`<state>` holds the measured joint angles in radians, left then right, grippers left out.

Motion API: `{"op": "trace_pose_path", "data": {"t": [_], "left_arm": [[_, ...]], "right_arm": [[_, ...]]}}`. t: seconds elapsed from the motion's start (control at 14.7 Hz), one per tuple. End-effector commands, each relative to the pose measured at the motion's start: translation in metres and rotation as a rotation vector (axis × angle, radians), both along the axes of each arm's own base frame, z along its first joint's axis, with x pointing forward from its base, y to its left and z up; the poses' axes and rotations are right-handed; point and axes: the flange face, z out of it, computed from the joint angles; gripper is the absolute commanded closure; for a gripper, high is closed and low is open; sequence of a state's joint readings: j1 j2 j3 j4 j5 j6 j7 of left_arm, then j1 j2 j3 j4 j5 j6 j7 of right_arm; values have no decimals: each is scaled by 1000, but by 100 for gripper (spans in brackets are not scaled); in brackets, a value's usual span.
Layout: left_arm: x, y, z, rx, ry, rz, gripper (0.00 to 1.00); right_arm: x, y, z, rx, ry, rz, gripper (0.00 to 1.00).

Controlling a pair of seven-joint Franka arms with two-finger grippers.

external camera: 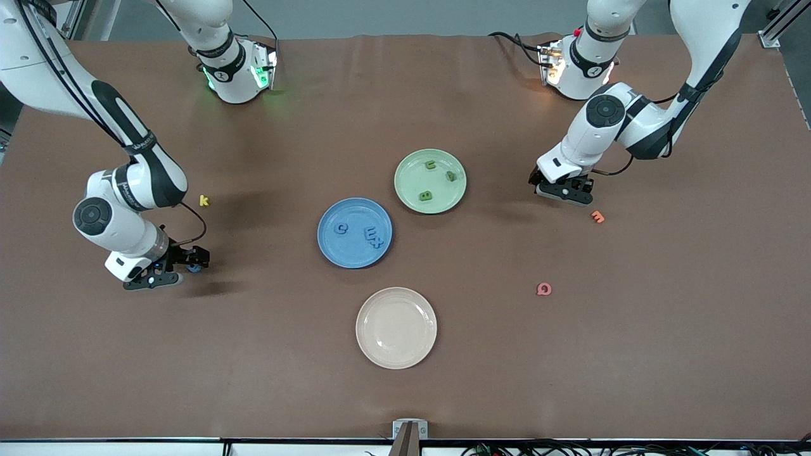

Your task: Sort letters by color into matching plates

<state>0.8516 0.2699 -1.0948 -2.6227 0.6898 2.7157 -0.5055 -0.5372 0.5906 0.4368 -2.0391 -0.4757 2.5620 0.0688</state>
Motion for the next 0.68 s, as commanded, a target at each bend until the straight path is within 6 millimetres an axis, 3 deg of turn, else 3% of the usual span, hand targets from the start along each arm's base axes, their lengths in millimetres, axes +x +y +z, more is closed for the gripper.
{"op": "trace_pose_path", "data": {"t": [0.0,0.14,0.34,0.41,0.61], "left_arm": [[-6,2,-6,-30,2,-25,2],[-9,8,-12,-29,14,-33,2],[-12,16,-22,-31,28,-44,2],[-12,19,-25,-32,33,-39,3],[-12,18,-26,-36,35,-34,7]], "right_arm": [[5,-9,-7,-9,-1,12,2],[2,-11,-12,-5,8,8,7],[0,-10,-15,-2,18,6,24],[0,-11,-15,-3,20,4,32],[0,-10,-15,-5,25,3,68]]}}
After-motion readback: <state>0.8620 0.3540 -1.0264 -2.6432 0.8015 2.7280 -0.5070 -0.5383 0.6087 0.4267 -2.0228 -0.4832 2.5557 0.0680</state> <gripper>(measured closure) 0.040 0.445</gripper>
